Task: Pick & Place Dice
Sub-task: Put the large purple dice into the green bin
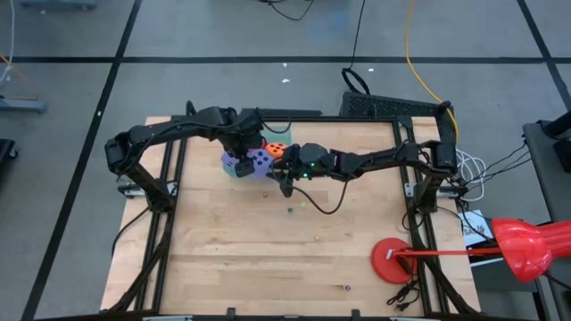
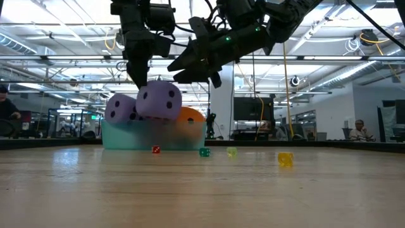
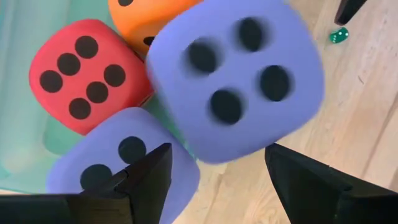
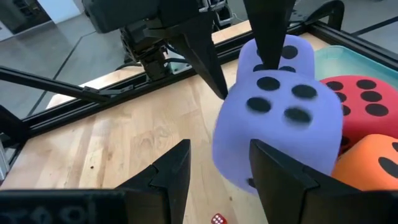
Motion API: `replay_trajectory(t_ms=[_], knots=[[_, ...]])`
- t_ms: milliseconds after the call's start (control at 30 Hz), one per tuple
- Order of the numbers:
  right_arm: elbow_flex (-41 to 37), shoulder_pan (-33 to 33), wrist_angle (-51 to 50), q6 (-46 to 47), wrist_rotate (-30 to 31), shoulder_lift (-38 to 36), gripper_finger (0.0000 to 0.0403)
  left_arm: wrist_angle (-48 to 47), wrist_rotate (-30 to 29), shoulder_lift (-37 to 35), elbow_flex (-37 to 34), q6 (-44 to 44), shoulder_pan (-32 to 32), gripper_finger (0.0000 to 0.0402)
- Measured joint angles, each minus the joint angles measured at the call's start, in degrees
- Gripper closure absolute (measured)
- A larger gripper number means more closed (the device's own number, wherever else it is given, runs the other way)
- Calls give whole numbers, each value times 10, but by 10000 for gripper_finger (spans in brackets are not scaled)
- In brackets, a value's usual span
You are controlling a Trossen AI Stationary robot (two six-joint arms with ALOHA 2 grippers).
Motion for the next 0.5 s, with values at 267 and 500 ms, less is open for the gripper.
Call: replay_trajectory(t_ms=[267, 500], knots=[[1, 0, 1, -2, 0, -15, 250, 0, 0, 0, 0, -13, -11, 135], [0, -2, -25, -25, 2, -66, 250, -1, 0, 0, 8, -18, -15, 135]])
